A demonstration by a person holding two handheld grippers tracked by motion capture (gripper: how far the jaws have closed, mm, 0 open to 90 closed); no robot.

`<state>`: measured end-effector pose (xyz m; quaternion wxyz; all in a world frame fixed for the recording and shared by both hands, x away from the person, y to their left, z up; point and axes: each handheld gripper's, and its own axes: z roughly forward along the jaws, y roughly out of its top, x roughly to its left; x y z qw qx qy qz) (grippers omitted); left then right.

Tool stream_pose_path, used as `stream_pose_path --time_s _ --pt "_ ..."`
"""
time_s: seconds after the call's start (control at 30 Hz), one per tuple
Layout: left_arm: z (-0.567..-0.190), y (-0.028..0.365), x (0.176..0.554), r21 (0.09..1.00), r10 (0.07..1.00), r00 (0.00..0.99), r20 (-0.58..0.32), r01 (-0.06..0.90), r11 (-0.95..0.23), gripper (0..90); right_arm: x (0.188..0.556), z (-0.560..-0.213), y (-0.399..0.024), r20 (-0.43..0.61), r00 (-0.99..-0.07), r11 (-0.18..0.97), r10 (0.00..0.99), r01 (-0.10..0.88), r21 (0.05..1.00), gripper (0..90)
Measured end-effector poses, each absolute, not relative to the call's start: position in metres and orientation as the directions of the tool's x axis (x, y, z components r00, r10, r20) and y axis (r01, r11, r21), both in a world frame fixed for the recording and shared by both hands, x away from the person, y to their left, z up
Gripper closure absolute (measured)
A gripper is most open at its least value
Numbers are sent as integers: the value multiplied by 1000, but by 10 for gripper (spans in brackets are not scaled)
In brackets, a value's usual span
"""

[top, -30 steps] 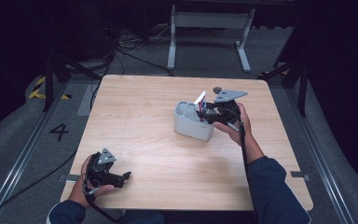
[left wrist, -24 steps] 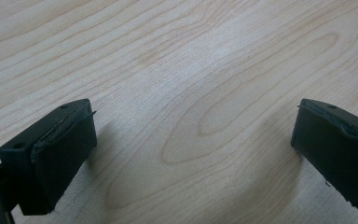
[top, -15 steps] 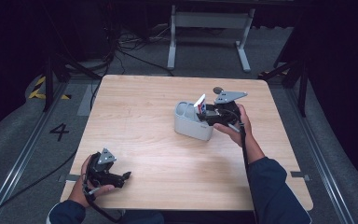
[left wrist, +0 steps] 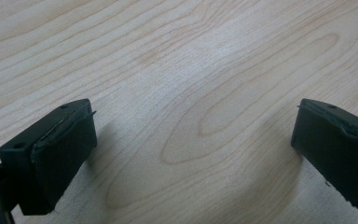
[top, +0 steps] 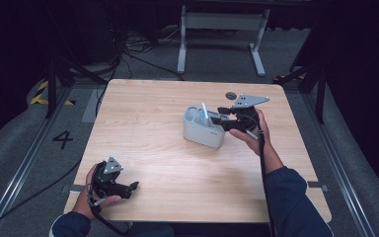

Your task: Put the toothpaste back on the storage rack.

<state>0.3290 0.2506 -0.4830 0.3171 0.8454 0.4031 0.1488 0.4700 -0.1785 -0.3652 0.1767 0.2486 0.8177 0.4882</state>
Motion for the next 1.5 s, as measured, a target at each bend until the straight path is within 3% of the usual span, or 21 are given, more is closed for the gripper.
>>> stream_pose_path --time_s 1.5 --pt "-483 251 329 656 776 631 -4 587 -474 5 429 -366 -231 -163 -792 503 588 200 841 434"
